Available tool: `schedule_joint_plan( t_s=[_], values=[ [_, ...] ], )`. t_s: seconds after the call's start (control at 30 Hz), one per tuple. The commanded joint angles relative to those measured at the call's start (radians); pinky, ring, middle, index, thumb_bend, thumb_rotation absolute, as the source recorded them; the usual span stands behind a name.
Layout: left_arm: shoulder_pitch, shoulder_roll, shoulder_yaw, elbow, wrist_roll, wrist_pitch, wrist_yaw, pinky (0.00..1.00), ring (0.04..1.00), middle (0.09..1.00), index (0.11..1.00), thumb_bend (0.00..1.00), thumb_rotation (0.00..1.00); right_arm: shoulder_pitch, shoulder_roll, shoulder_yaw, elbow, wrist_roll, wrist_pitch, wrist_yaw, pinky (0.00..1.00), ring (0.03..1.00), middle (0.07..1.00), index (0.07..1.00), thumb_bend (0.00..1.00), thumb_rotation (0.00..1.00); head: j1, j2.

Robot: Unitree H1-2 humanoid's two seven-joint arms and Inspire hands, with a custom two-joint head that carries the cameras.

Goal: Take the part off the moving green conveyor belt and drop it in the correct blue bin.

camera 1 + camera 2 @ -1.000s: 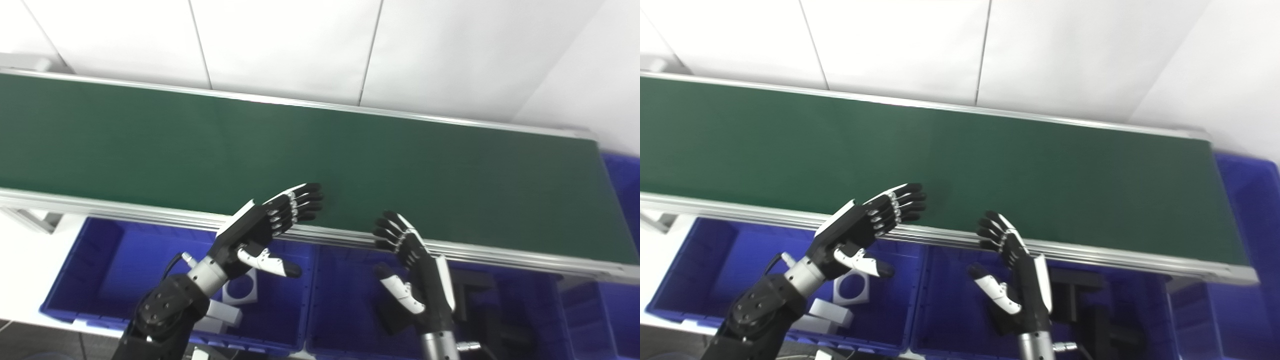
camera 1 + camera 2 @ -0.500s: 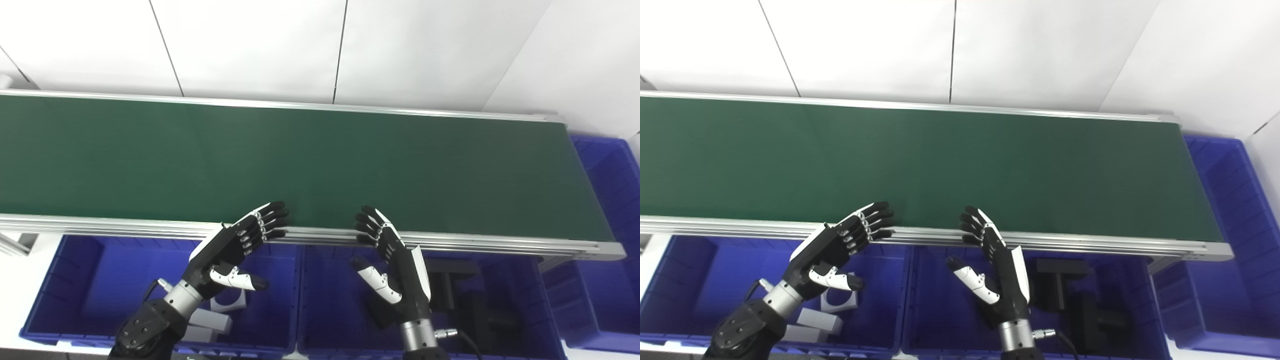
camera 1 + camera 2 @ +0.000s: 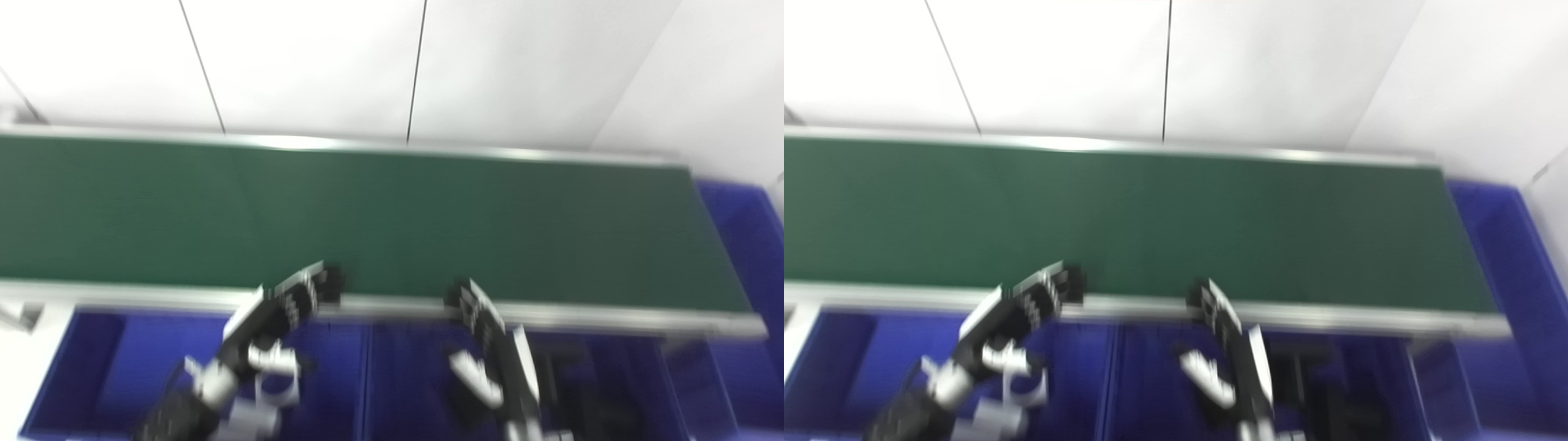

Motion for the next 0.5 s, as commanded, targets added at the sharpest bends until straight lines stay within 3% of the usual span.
schedule_joint_plan(
  t_s=[0.0, 0.23, 0.47],
  values=[
    [0.015, -0.01, 0.02, -0.006, 0.002, -0.041, 0.008, 0.84, 0.858, 0.871, 0.871, 1.0, 0.36, 0.007, -0.004, 0.006, -0.044, 0.009, -0.055, 0.016, 0.74, 0.805, 0.842, 0.892, 0.7, 0.7, 0.01, 0.005],
    [0.04, -0.056, 0.076, 0.02, -0.013, -0.043, -0.02, 0.81, 0.832, 0.847, 0.851, 1.0, 0.4, 0.017, -0.017, 0.008, -0.049, 0.013, -0.054, 0.036, 0.74, 0.813, 0.852, 0.899, 0.7, 0.72, 0.027, -0.015],
    [0.043, -0.086, 0.115, 0.036, -0.017, -0.043, -0.056, 0.79, 0.817, 0.832, 0.828, 1.0, 0.41, 0.036, -0.016, 0.004, -0.066, -0.006, -0.053, 0.032, 0.74, 0.813, 0.852, 0.895, 0.69, 0.74, 0.034, 0.001]
  ],
)
